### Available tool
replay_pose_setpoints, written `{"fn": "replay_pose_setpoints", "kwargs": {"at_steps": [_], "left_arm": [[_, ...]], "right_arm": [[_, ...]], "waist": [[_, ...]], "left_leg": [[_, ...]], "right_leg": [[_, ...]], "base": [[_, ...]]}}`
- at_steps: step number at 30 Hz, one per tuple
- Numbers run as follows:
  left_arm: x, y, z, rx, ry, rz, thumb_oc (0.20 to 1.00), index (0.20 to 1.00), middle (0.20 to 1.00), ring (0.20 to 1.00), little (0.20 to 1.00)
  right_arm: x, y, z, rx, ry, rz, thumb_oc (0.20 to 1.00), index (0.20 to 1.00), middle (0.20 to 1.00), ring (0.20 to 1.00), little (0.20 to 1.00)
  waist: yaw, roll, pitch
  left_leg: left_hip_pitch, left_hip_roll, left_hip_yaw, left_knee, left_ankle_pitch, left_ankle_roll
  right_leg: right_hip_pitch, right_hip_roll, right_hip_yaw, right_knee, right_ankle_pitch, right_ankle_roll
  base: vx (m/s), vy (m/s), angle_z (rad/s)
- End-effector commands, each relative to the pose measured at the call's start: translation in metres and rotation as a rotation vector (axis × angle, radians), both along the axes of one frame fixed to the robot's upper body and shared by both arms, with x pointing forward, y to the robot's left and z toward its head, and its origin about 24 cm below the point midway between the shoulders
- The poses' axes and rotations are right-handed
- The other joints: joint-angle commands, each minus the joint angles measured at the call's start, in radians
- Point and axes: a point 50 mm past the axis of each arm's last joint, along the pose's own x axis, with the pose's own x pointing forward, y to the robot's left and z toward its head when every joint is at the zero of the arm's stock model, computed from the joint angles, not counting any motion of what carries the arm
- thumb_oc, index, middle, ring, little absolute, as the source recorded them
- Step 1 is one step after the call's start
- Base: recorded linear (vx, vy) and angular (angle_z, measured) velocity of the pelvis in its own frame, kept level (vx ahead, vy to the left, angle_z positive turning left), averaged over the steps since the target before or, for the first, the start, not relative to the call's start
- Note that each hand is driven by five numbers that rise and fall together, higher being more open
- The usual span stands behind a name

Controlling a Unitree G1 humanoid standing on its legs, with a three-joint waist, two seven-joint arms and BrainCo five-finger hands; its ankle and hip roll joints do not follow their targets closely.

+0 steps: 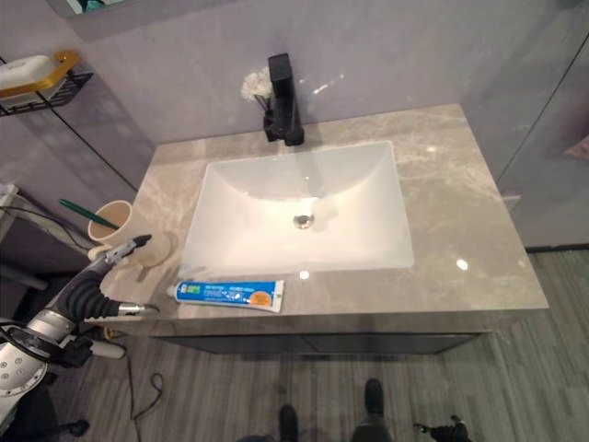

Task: Put brush and paste in cup on sink, flatten towel.

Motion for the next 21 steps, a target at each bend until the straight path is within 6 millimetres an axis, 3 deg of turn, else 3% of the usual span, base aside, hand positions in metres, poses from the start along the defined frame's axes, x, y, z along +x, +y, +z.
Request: {"fn": "replay_pose_setpoints", "kwargs": {"at_steps": [1,14,21], "left_arm": [[0.012,0.002,0.020,0.058,-0.101,-0.022,1.000,1.000,1.000,1.000,1.000],[0.017,-0.013,-0.004,0.241,-0.013,-0.134,1.000,1.000,1.000,1.000,1.000],[0.021,-0.011,0.001,0.259,-0.052,-0.112,1.000,1.000,1.000,1.000,1.000]], "right_arm": [[0.021,0.004,0.004,-0.015,-0.047,0.028,1.000,1.000,1.000,1.000,1.000],[0.018,0.004,0.004,-0.045,-0.074,0.002,1.000,1.000,1.000,1.000,1.000],[0.013,0.008,0.002,-0.043,-0.065,0.006,1.000,1.000,1.000,1.000,1.000]], "waist": [[-0.021,-0.029,0.040],[-0.056,-0.043,0.051],[-0.062,-0.061,0.042]], "left_leg": [[-0.012,-0.015,0.034,0.010,0.004,-0.006],[-0.028,-0.025,0.072,0.010,-0.003,0.004],[-0.030,-0.020,0.082,0.010,-0.004,0.003]], "right_leg": [[0.031,-0.111,0.057,0.006,-0.012,0.116],[-0.017,-0.121,0.092,0.006,0.015,0.130],[-0.027,-0.117,0.099,0.006,0.017,0.130]], "base": [[-0.02,0.042,-0.08],[0.00,0.022,-0.08],[0.01,-0.004,-0.07]]}}
